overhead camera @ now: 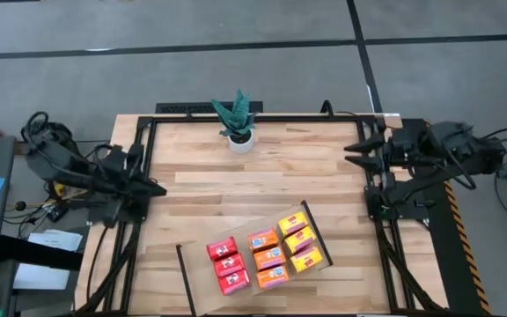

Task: Stack cereal on shelf
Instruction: Return to Home Position

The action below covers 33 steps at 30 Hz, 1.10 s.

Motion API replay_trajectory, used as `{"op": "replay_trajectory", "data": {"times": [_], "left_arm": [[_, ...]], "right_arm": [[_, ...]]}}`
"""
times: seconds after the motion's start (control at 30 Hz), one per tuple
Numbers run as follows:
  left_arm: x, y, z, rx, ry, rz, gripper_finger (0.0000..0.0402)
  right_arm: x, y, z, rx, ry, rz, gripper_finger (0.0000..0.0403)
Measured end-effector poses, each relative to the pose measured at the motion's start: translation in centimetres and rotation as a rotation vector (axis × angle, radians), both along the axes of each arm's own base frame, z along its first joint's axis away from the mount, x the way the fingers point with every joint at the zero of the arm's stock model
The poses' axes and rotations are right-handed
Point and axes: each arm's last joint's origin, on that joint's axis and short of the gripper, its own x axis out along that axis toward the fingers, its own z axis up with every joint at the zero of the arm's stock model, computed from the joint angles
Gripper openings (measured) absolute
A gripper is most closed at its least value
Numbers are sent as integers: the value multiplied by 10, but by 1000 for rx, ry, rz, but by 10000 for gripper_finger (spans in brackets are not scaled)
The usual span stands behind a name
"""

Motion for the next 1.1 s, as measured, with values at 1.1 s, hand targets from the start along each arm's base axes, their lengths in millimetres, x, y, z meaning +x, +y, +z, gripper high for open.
{"op": "replay_trajectory", "data": {"times": [1.1], "left_arm": [[-39,29,-258,-321,-418,-110,1]], "right_arm": [[-30,-14,-182,267,-215,-186,129]]}}
